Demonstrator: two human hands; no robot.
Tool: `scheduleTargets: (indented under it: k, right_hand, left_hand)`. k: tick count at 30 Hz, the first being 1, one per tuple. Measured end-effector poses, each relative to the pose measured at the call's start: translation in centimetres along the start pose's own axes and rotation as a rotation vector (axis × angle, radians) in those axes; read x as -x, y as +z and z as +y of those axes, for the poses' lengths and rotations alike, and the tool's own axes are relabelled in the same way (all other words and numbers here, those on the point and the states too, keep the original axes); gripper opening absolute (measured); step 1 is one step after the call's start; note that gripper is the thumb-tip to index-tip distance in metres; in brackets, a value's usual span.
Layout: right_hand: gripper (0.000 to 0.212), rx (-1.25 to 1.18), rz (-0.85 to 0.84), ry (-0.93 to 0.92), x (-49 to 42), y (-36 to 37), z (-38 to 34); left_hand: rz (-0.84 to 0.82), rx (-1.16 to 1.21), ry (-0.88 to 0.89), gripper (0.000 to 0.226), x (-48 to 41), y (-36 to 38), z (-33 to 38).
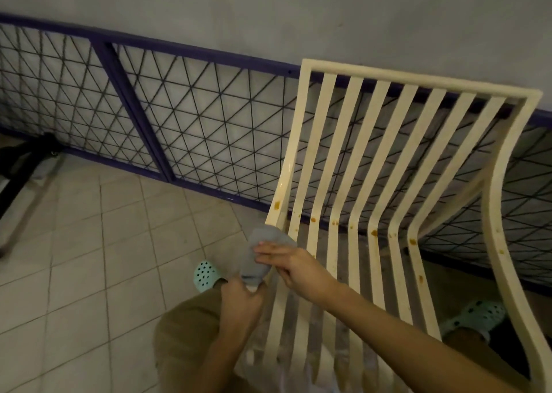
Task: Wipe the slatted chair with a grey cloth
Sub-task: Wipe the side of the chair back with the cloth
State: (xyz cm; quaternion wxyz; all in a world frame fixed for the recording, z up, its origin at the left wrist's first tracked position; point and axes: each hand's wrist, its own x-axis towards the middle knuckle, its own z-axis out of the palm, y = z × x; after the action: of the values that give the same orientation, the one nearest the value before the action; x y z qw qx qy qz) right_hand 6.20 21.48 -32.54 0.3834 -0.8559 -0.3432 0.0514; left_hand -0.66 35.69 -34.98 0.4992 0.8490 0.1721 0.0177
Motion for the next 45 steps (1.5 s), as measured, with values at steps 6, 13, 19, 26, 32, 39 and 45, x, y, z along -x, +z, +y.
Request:
scheduleTargets:
  k: [6,13,19,26,32,39,45]
  right_hand:
    - [0.030,0.121,0.086,-0.063,0.2,1.4,-0.5]
    - [0.025,0.065,0.104,0.057,-1.7,0.2,0.3]
    - [0.027,0.123,0.221,0.121,-4.8,0.3,1.2]
    - [0.032,-0.053,0.157,0.123,-2.2,1.5,3.8]
    - [0.040,0.164,0.167,0.168,-5.2,-0.8,7.1]
    - [0.052,-0.103,0.077,0.240,-2.6,0.9,4.7]
    - [0.056,0.298,-0.074,0.197,-5.9,-2.9,7.7]
  left_hand:
    - [-0.090,-0.184,0.070,0.014,-1.4,-0.6,0.3]
    - [-0.111,-0.381,0.010,0.014,-5.3,0.8,3.0]
    - [-0.039,-0.385,-0.053,0.023,-6.1,1.3,4.9]
    - [0.019,-0.327,0.064,0.010,-6.7,2.1,4.1]
    - [0.009,-0.199,0.070,0.011,-7.5,1.9,3.8]
    - [-0.200,-0.459,-0.001,0.015,-10.2,2.7,4.4]
    - [-0.123,-0.327,-0.015,0.014,-10.7,3.8,5.0]
